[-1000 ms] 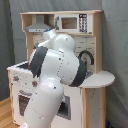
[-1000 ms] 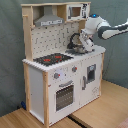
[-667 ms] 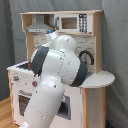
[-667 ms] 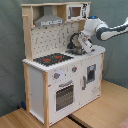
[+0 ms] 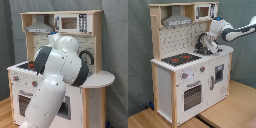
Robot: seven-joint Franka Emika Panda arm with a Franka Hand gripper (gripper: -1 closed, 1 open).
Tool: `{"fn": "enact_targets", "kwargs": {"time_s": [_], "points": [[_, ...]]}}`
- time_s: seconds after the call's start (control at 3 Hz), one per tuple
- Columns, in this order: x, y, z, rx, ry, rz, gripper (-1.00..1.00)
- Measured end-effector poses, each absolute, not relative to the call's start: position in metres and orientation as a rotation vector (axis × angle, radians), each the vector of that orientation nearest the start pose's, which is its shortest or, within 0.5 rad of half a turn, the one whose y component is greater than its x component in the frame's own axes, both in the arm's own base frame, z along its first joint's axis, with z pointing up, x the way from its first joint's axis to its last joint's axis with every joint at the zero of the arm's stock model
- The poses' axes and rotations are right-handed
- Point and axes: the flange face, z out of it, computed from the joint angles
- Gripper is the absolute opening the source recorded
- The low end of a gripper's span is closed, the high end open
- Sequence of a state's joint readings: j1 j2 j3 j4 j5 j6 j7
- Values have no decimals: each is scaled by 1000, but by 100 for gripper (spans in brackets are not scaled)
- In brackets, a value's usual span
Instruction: Play with the kitchen
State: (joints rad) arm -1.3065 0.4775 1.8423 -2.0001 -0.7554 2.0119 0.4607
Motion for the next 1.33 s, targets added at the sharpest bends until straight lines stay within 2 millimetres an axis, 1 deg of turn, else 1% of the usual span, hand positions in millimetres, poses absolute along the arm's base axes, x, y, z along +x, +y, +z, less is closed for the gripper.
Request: {"fn": "enact_targets", "kwargs": {"time_s": [0.33, 0.67, 1.0, 1.33], "points": [[530, 182, 505, -3176, -564, -467, -100], [531, 182, 505, -3176, -565, -465, 100], [534, 179, 504, -3176, -568, -462, 100], [520, 226, 535, -3119, -670, -536, 100]]}}
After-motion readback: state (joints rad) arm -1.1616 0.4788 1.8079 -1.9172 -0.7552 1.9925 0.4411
